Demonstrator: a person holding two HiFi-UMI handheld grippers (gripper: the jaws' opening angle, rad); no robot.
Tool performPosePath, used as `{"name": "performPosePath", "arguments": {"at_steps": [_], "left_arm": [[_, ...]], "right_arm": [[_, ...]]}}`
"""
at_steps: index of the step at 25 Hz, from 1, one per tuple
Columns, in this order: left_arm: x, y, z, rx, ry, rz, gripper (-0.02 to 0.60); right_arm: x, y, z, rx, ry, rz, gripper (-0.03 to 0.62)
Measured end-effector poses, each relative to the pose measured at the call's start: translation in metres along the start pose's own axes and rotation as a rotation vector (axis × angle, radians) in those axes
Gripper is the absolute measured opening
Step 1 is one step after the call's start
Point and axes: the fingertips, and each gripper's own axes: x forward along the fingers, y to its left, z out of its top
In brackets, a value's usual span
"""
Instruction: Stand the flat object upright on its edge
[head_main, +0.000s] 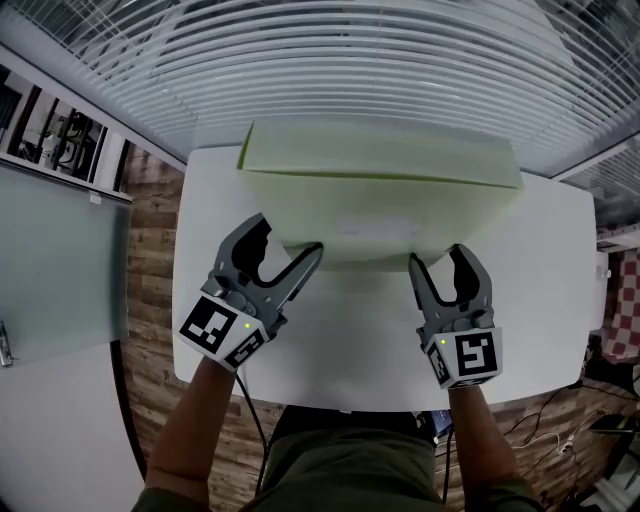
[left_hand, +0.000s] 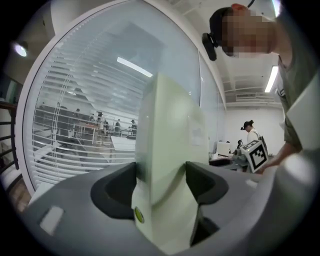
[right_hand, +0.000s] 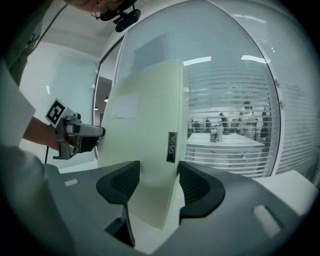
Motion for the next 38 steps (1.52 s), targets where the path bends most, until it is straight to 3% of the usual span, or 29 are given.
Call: {"name": "performPosePath", "arguments": {"at_steps": [10, 18, 35, 38], "left_arm": [[0.002, 0.003, -0.021, 0.043, 0.014, 0.031, 0.287], [0.0, 0.006, -0.023, 0.031, -0.002, 0.042, 0.287], [-0.01, 0.011, -0.044, 0.128, 0.012, 0.09, 0.288], [-0.007, 0.008, -0.041, 0.097, 0.003, 0.094, 0.288]], "right_arm": [[0.011, 0.0, -0.021, -0.041, 0.0, -0.024, 0.256], [0.019, 0.008, -0.027, -0.071, 0.002, -0.036, 0.256], [0.023, 0.014, -0.038, -0.108, 0.001, -0.048, 0.256], [0.023, 0.014, -0.04, -0.105, 0.007, -0.05, 0.256]]}}
